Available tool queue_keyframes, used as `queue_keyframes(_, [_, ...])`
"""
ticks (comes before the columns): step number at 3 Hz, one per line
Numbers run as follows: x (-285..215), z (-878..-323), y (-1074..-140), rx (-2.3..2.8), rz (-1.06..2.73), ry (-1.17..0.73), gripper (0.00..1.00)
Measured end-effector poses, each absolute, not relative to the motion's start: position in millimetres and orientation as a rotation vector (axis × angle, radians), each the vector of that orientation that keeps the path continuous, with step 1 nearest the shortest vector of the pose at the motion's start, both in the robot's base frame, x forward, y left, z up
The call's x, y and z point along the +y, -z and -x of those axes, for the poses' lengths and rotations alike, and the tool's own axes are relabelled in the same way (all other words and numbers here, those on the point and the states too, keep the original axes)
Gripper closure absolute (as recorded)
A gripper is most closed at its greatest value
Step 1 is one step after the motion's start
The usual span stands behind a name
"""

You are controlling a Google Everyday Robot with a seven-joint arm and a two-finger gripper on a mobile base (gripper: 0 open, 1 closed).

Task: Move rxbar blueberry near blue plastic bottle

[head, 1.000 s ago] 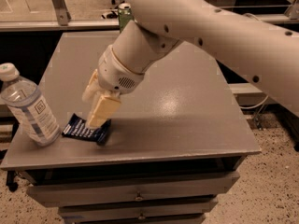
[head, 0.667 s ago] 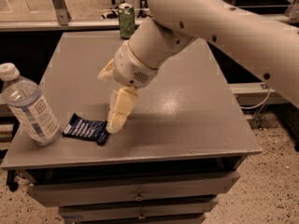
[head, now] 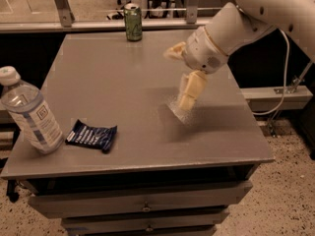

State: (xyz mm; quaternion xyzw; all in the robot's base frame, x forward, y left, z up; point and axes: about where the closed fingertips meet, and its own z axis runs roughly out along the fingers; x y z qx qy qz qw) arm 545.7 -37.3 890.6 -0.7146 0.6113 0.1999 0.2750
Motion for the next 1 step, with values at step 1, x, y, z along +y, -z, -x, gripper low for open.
queue_keyframes(1, [-42.9,-552.7,-898.7,1.64,1.906,-0.519,0.0])
